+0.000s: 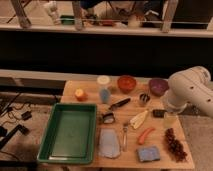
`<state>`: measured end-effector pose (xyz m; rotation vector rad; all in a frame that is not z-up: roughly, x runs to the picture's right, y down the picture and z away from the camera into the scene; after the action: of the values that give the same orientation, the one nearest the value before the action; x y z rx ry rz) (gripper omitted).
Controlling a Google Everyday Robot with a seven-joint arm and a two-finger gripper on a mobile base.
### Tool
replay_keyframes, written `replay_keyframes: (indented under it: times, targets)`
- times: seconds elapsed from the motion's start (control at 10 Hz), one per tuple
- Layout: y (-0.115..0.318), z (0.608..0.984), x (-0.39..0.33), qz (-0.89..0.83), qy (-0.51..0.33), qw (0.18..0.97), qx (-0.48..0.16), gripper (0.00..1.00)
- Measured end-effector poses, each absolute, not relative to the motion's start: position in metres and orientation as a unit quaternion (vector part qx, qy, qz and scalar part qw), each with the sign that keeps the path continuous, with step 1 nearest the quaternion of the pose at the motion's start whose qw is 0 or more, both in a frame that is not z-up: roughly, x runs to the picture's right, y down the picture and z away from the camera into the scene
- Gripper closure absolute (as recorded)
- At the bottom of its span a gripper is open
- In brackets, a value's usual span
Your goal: Place eraser in red bowl
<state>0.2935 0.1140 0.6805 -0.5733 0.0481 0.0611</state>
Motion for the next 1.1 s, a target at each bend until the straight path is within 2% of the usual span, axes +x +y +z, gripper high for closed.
replay_keyframes:
  times: [0.6, 1.1]
  targets:
    - [0.113, 0.683, 0.294, 0.026, 0.022, 0.957, -0.287, 0.20]
    - [0.100, 0.700, 0.297, 0.006, 0.023, 0.957, -0.289, 0.20]
